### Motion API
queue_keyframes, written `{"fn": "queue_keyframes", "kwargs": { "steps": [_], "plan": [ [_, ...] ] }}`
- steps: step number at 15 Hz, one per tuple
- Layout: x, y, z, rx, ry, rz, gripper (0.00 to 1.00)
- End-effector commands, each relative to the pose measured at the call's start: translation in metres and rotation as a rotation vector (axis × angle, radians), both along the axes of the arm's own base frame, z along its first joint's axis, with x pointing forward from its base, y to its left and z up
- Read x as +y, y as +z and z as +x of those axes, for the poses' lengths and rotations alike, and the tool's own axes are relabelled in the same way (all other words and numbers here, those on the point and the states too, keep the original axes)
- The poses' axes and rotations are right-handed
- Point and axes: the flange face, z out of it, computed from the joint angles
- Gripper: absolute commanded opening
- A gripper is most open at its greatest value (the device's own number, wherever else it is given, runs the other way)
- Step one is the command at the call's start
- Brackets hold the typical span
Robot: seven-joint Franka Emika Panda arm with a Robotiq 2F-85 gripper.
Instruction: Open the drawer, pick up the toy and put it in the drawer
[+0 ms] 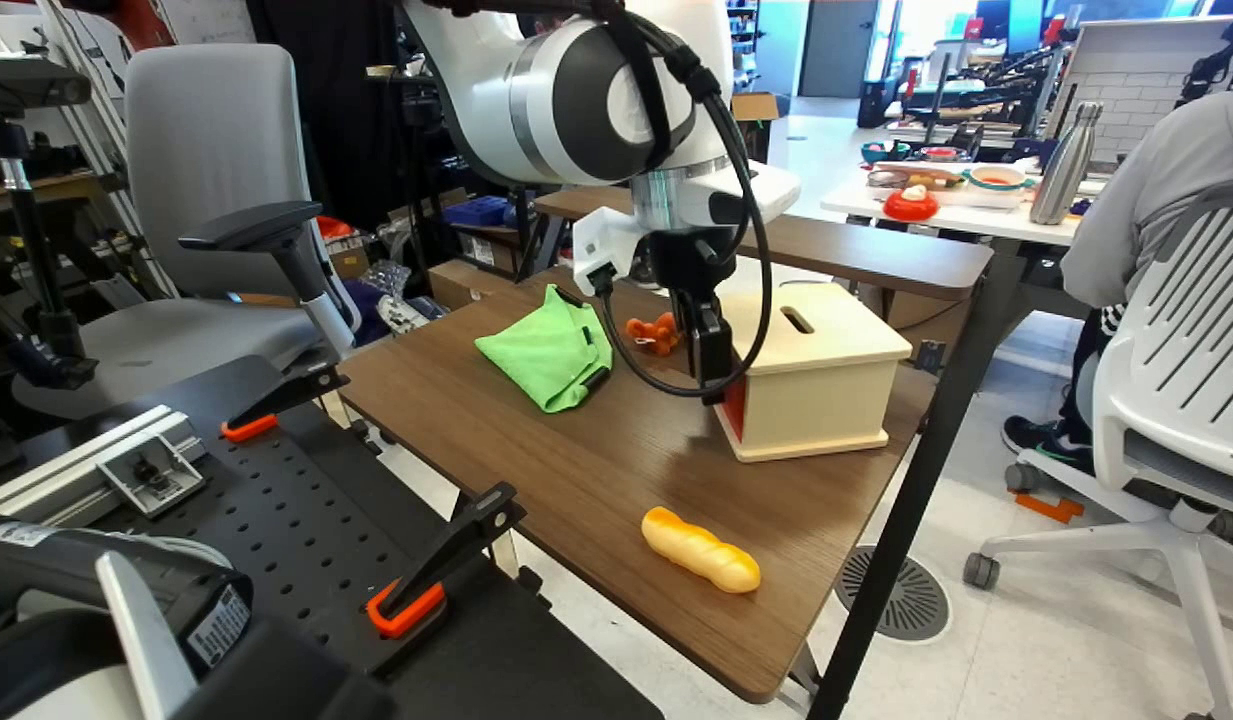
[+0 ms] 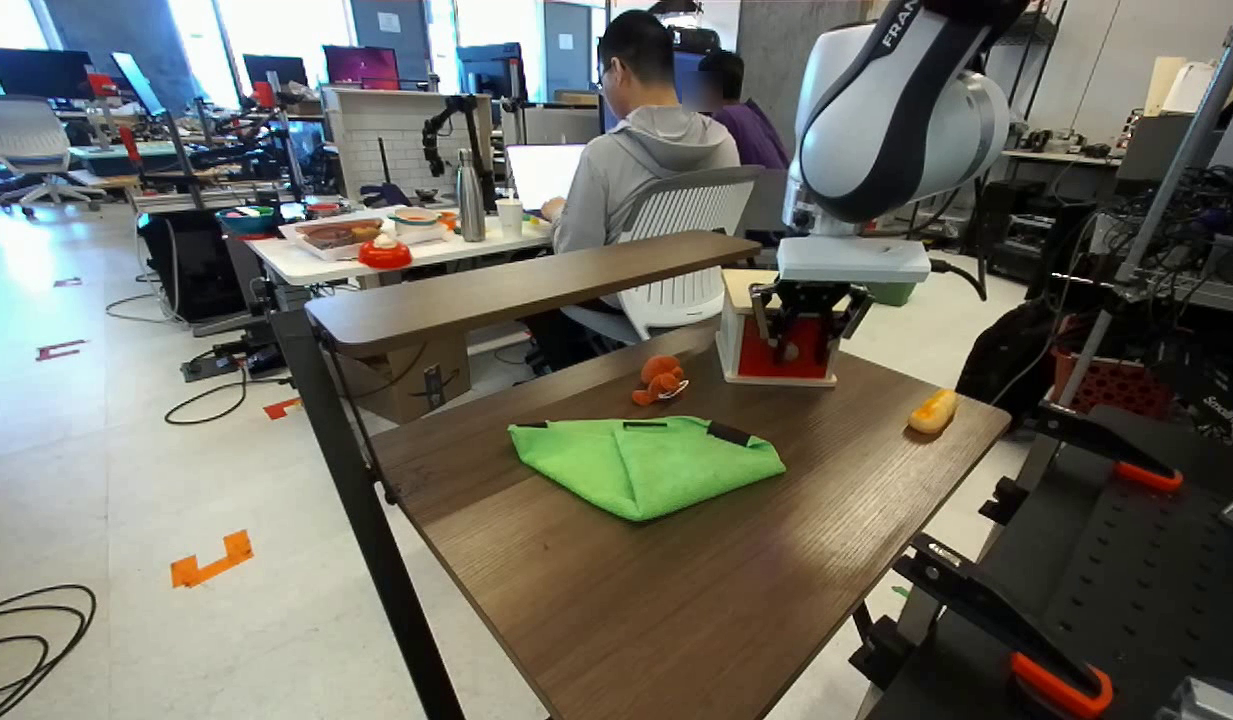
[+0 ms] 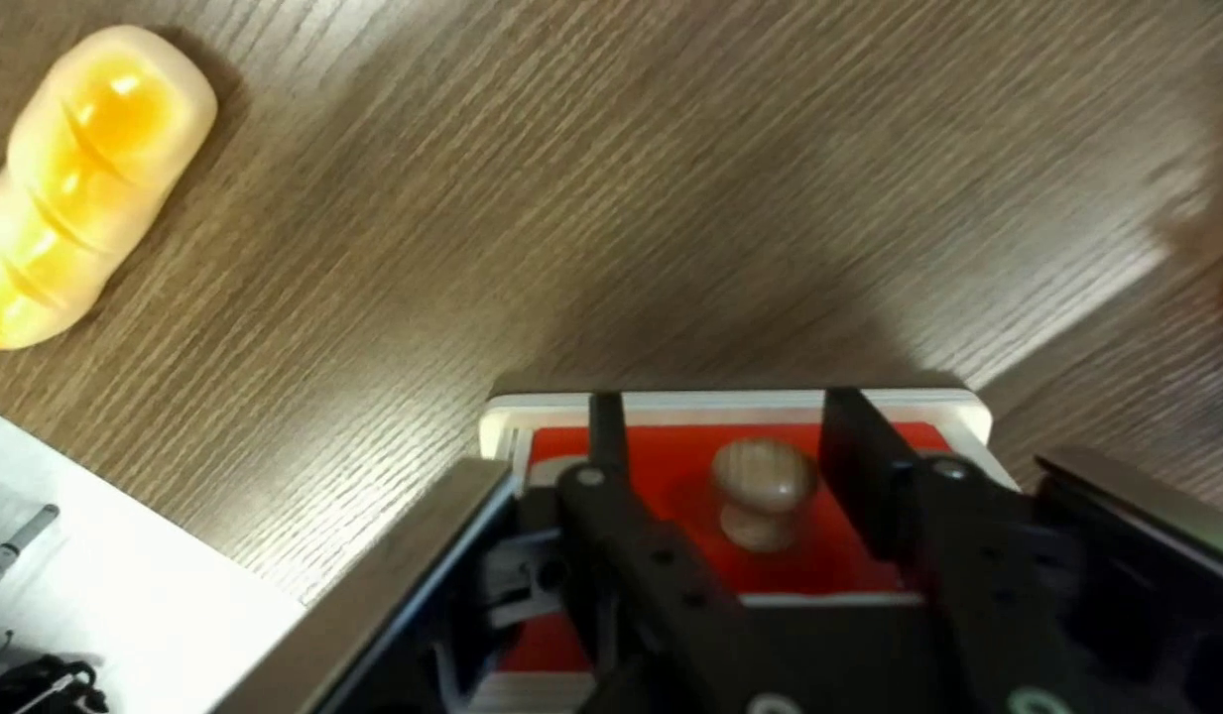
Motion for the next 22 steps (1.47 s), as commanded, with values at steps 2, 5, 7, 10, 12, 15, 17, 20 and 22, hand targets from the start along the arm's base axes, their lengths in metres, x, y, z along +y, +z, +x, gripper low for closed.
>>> {"fn": "queue_keyframes", "kwargs": {
  "steps": [2,5,7,10,12,15,17,20,22],
  "plan": [
    [-0.002,-0.002,0.002,0.001,0.078,-0.007,0.16],
    [0.0,0.0,0.002,-0.009,0.111,-0.016,0.07],
    [0.001,0.0,0.001,-0.008,0.121,-0.019,0.07],
    [0.003,-0.003,-0.003,-0.003,0.125,-0.014,0.07],
    [0.005,-0.005,-0.006,0.006,0.126,-0.005,0.07],
    [0.011,-0.007,-0.01,0.012,0.136,-0.003,0.07],
    [0.015,-0.007,-0.013,0.014,0.144,0.001,0.07],
    [0.023,-0.005,-0.021,0.021,0.154,0.014,0.07],
    [0.028,-0.005,-0.028,0.028,0.161,0.021,0.07]
  ]
}}
